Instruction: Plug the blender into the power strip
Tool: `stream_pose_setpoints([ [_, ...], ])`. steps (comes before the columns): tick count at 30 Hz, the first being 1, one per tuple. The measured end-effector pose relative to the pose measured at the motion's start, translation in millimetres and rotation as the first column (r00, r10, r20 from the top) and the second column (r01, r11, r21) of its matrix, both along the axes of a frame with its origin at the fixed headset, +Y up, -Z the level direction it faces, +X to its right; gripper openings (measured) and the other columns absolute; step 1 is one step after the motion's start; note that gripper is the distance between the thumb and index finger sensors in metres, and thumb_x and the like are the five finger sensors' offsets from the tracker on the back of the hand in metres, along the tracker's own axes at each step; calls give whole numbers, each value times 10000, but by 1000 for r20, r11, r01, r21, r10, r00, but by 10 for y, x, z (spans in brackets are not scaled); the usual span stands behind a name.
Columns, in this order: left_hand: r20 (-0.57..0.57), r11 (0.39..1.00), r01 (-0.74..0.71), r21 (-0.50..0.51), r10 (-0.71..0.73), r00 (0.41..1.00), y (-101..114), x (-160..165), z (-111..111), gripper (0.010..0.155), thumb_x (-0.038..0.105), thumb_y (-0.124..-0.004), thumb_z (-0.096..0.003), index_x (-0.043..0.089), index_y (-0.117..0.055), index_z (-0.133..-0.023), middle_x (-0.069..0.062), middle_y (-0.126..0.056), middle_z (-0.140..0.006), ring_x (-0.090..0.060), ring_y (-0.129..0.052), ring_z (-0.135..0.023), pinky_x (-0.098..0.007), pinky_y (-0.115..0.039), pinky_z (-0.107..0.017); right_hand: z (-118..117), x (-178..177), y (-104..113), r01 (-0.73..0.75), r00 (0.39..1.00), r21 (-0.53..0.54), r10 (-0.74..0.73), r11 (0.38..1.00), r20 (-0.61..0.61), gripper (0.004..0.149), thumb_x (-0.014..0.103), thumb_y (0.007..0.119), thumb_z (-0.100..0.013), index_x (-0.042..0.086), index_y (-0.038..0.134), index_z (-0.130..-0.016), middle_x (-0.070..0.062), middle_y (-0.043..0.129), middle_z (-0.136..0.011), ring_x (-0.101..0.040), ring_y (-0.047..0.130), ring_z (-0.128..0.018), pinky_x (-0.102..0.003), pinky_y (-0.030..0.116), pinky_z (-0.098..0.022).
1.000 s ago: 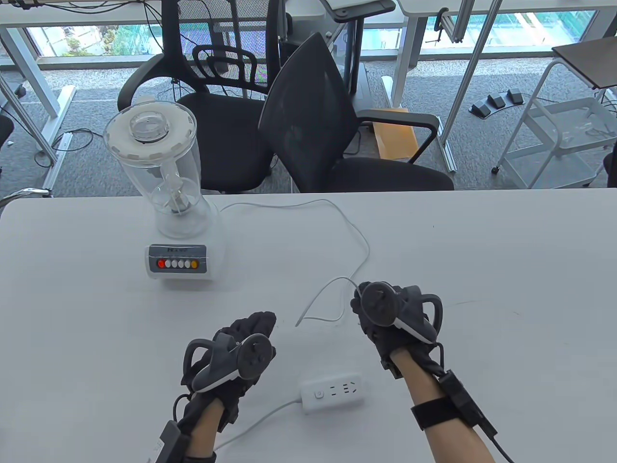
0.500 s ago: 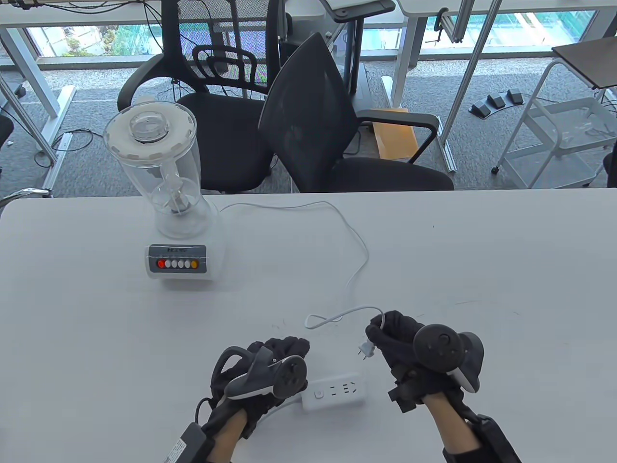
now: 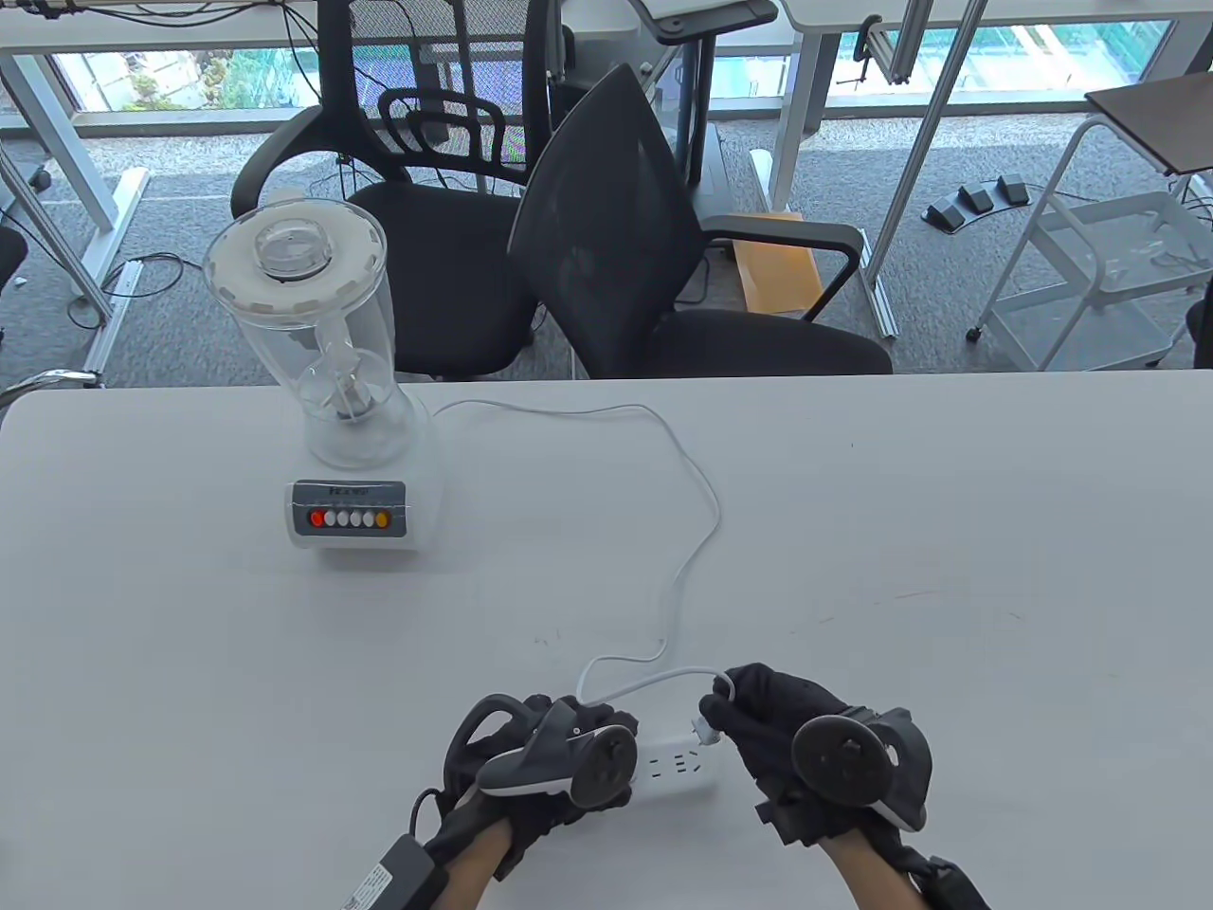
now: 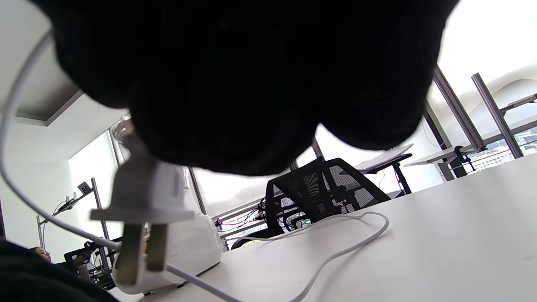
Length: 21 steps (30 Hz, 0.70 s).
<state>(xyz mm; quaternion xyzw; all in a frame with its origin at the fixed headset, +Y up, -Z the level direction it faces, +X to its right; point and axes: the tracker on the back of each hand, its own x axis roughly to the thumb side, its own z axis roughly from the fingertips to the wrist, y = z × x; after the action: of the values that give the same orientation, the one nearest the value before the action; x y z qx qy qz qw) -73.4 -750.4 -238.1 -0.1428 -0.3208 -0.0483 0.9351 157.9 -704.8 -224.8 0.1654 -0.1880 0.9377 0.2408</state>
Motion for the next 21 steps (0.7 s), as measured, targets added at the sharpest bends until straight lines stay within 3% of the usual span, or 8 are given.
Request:
stream_pose_setpoints([
  [17, -6, 999, 0, -40, 0, 1000, -14, 18, -3, 716, 598, -705, -413, 276, -652, -1050, -5, -804, -1083, -303, -883, -967, -556, -727, -698, 146, -437, -197, -298, 950, 119, 307, 947, -62, 405, 477, 842, -404, 182, 944, -661, 57, 1075, -423, -94, 1092, -263, -379, 943, -261],
  [21, -9, 999, -2, -49, 2, 1000, -19, 16, -6, 717, 598, -702, -415, 273, -650, -1052, -10, -801, -1085, -303, -883, -966, -557, -727, -696, 137, -496, -187, -284, 953, 47, 287, 958, -98, 402, 453, 857, -398, 163, 940, -664, 25, 1064, -429, -133, 1082, -279, -417, 926, -278],
])
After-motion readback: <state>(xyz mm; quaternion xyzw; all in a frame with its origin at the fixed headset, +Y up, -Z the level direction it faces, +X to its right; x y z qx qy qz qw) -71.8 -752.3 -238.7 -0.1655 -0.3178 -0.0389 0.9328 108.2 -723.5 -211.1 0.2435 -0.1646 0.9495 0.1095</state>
